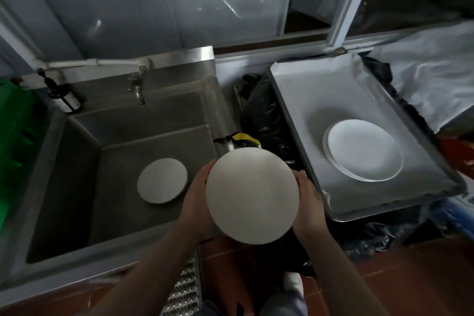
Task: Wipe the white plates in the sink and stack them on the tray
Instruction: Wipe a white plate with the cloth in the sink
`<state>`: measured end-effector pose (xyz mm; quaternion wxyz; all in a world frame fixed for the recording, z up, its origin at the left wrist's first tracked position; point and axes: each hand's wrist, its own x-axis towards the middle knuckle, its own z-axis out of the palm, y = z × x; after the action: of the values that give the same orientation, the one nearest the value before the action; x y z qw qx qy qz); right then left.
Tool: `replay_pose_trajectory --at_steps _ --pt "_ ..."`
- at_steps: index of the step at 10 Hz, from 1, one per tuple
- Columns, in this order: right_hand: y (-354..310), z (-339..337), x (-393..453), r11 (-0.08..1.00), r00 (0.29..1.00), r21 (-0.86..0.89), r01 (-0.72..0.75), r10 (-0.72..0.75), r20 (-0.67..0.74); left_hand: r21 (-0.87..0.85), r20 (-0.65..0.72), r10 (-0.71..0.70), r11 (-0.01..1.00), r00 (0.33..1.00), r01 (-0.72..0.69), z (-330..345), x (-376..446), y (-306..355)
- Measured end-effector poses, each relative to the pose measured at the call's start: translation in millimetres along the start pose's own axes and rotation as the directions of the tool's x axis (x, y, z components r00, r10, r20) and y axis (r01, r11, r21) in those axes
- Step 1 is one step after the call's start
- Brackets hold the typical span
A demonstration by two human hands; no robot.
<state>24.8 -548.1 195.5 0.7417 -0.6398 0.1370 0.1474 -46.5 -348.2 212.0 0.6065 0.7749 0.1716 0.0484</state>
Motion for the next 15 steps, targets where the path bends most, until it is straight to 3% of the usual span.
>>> replay_pose_trajectory --at_steps 1,2,3,4,5,6,9,11,15 --pt "-16 -36 12 1.0 0.996 0.007 -0.003 0.004 -0.084 -0.036 0.019 0.042 0.999 0.999 -0.041 35 3 18" --pt "-29 -73 29 1.0 0.994 -0.013 -0.019 0.018 -0.112 -0.278 0.097 -0.034 0.959 0.995 0.06 77 9 32" --pt "-45 -108 48 1.0 0.983 0.002 0.007 -0.007 -0.184 -0.262 0.051 -0.063 0.962 0.997 0.074 133 23 68" --pt "-56 -139 71 1.0 0.976 -0.013 -0.01 0.007 -0.218 -0.303 0.002 -0.105 0.947 0.994 0.101 167 42 63" --pt "-71 -165 89 0.999 0.967 0.01 -0.038 0.039 -0.25 -0.342 0.038 -0.184 0.921 0.982 0.186 203 63 49" --pt "-82 -193 114 1.0 0.969 -0.021 -0.012 0.006 -0.249 -0.306 0.089 -0.175 0.932 0.98 0.195 236 81 54" --pt "-91 -242 172 0.99 0.954 -0.133 0.04 -0.077 -0.289 -0.302 0.071 -0.237 0.921 0.969 0.247 306 124 55" --pt "-94 -248 195 0.974 0.964 -0.226 0.027 -0.085 -0.254 -0.292 0.033 -0.249 0.924 0.968 0.248 323 141 51" --pt "-87 -246 229 0.926 0.965 -0.371 0.063 -0.152 -0.215 -0.115 -0.073 -0.281 0.955 0.957 0.272 339 178 36"
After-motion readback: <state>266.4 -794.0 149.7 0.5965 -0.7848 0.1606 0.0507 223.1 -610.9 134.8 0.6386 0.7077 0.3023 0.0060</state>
